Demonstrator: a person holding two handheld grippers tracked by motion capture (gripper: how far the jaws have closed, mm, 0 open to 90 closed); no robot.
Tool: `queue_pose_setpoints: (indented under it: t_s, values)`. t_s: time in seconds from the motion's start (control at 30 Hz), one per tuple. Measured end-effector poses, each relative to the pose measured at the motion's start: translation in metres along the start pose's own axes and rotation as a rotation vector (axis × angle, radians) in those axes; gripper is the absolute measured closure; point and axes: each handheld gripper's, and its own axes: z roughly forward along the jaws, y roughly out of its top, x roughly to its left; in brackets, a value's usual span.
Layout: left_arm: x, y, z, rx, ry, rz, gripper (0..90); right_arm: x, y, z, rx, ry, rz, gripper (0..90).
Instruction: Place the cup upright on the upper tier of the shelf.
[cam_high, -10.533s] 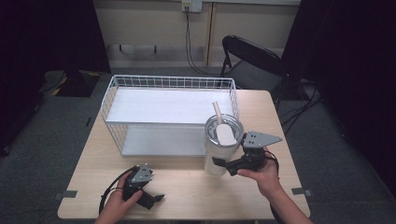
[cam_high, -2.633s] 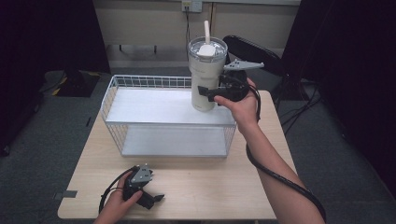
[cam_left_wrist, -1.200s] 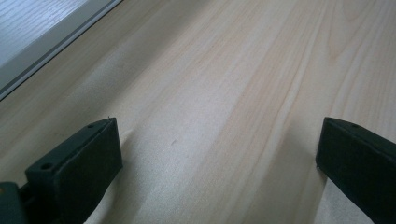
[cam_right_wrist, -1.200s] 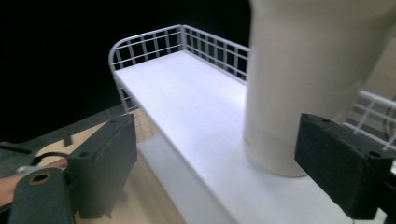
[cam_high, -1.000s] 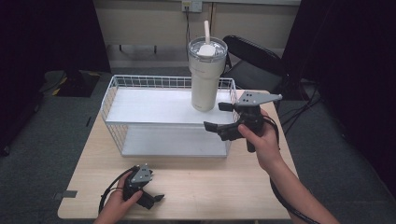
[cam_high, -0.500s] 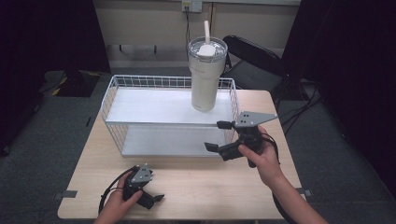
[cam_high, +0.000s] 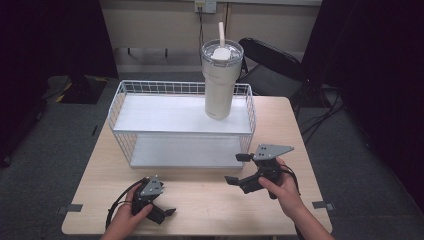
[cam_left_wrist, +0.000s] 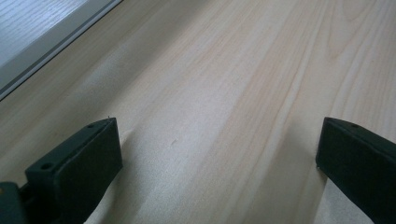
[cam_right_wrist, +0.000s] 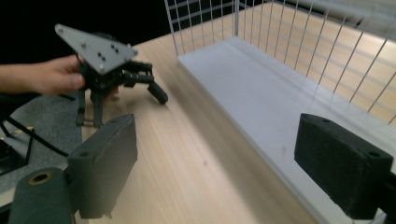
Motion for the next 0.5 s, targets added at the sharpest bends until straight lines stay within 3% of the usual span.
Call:
queue_pose_setpoints:
  t_s: [0.17, 0.5]
  values:
    - [0.0, 0.0, 0.0, -0.001, 0.0, -0.001, 0.0, -0.007, -0.023, 0.005, 0.014, 0.011, 0.048, 13.0]
    - [0.0, 0.0, 0.0, 0.0, 0.0, 0.0, 0.0, -0.014, -0.056, 0.012, 0.068, -0.011, 0.065, 13.1]
